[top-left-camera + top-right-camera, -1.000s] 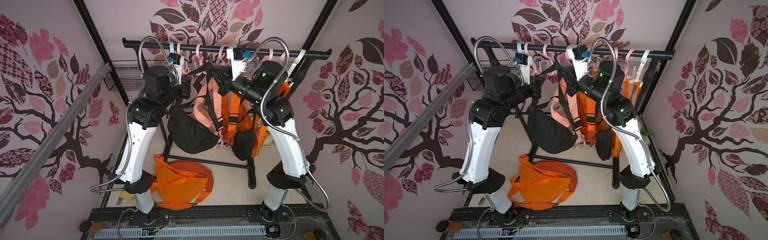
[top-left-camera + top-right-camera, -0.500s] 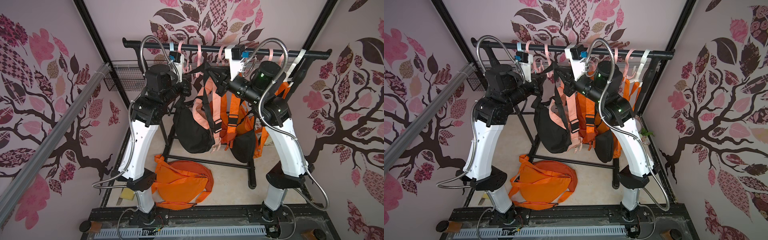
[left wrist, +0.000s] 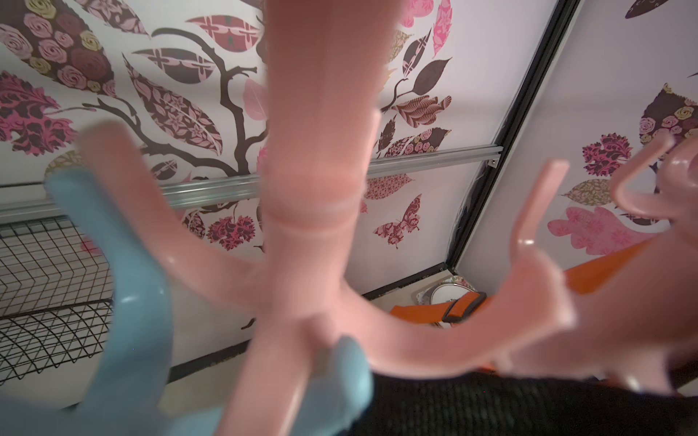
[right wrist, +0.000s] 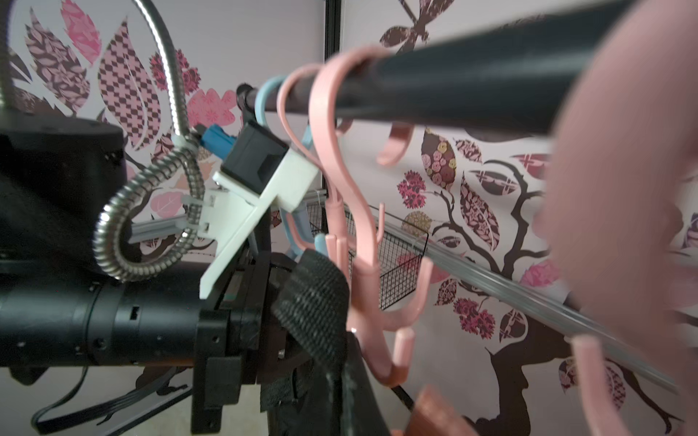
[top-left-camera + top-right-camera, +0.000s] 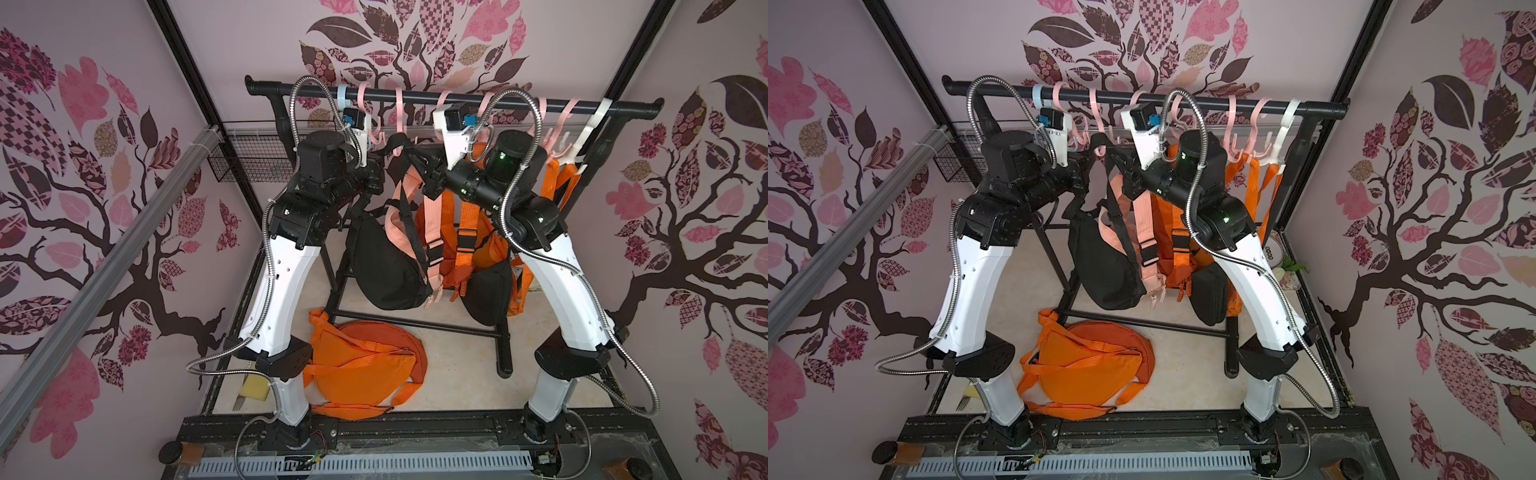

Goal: Hang the bag on a hook
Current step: Hang the bag on the hook.

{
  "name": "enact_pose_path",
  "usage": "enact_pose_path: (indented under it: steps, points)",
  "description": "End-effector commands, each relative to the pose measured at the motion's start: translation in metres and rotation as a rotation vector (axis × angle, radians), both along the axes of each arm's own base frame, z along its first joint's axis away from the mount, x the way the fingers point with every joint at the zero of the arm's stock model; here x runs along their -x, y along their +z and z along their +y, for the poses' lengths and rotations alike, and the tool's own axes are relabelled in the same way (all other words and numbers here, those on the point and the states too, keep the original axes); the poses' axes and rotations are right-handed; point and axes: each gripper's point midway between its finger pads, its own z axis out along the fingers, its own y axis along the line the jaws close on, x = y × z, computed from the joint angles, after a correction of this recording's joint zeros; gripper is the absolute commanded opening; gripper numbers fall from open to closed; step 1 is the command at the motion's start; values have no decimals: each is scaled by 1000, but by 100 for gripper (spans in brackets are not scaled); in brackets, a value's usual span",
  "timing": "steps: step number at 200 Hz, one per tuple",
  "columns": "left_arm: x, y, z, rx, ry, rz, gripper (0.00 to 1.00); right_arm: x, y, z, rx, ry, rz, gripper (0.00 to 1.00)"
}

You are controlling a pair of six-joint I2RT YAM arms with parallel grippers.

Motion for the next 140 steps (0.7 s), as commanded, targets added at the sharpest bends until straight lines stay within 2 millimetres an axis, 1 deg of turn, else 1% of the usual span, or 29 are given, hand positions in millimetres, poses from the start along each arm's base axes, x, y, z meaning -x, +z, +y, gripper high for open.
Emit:
enact_pose_path:
  steps: [1,14,49,67,86,98,127,140]
  points:
    - [4,-3,-2,20,-25,15,0,13,16,-13,-39,-12,-44,0]
    - [3,-12,-5,12,-37,39,0,13,11,-13,-31,-5,-34,0]
    - [3,-24,-7,-2,-48,67,0,9,-3,-8,-2,-1,2,0]
    - [4,-25,-8,-3,-53,72,0,10,-4,-8,0,3,3,0]
    - [5,-23,-7,-6,-51,66,0,13,1,-11,-4,-2,-5,0]
    - [5,-24,-8,-9,-56,68,0,13,0,-11,-2,-4,-1,0]
    - [4,-31,-9,-12,-63,86,0,5,-14,-6,20,-5,28,0]
    - [6,-31,-11,-9,-73,85,0,4,-18,-4,28,-1,38,0]
